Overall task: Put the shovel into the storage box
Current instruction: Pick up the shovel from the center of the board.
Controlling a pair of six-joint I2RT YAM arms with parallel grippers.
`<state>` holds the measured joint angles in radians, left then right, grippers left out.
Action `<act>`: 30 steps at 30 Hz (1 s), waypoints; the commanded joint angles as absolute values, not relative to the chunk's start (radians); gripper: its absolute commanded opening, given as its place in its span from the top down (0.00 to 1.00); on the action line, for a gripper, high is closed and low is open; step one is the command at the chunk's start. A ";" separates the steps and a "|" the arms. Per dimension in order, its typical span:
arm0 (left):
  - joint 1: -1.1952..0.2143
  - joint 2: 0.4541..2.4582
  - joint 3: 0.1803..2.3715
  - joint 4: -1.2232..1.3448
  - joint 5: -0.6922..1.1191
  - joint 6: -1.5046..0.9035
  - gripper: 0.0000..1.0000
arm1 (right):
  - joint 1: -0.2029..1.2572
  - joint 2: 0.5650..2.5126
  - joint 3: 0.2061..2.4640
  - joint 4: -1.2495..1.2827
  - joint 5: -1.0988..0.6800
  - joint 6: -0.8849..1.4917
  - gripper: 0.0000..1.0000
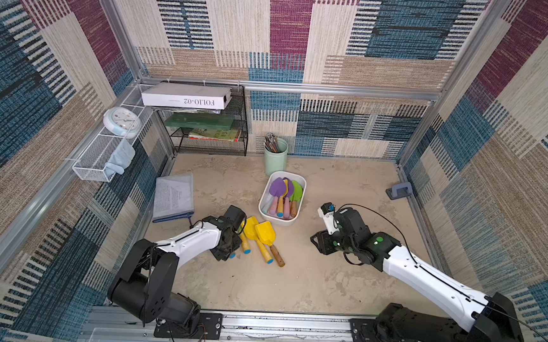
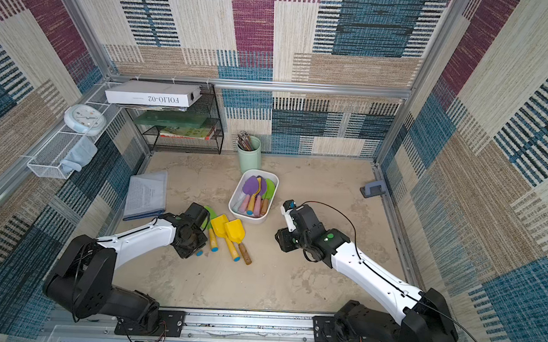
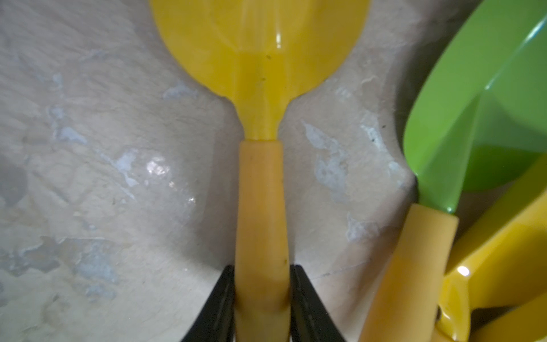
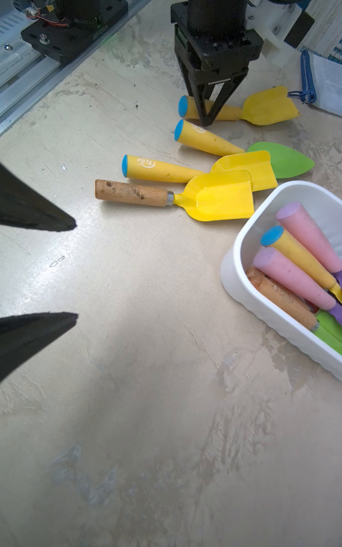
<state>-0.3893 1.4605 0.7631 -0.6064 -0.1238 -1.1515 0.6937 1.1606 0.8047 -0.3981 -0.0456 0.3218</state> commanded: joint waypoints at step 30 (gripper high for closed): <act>-0.451 1.058 0.930 -0.568 0.290 -0.443 1.00 | 0.684 1.315 1.143 -0.299 -0.310 0.345 0.51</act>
<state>-0.4297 1.0447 0.9176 -0.6453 0.2020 -0.5308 0.6846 1.2881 1.1122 -0.3408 -0.2310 0.3470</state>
